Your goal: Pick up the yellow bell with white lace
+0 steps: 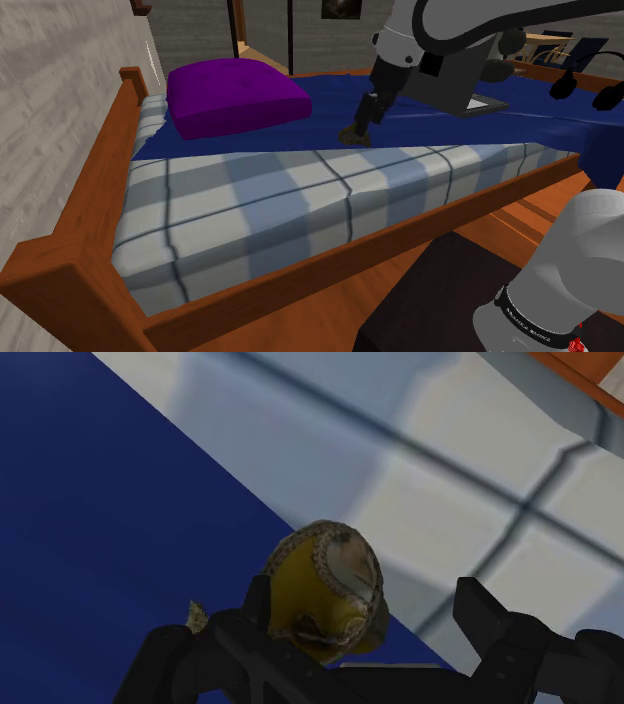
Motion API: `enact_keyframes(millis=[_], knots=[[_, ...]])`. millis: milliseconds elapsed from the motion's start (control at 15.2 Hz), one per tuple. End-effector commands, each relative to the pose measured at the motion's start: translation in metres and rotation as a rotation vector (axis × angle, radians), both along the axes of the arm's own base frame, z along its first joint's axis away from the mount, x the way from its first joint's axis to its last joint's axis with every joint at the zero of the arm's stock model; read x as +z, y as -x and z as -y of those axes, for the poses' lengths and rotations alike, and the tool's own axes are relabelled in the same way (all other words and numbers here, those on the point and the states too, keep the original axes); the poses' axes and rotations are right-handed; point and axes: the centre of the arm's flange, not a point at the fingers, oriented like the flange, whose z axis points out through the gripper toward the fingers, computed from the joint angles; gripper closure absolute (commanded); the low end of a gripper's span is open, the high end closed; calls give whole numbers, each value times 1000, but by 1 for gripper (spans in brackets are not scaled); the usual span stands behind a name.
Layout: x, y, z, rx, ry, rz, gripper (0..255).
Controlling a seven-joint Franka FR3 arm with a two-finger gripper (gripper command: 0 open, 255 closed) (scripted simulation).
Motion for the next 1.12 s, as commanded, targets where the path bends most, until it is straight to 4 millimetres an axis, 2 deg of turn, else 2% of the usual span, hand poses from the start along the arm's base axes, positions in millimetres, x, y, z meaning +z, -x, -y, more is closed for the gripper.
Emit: enact_keyframes(millis=[0, 198, 264, 858, 1056], knots=[[-11, 0, -1, 0, 0, 1, 0], [-19, 0, -1, 0, 0, 1, 0], [-19, 0, -1, 0, 0, 1, 255], [-19, 0, -1, 0, 0, 1, 255], [-3, 0, -1, 0, 0, 1, 255]])
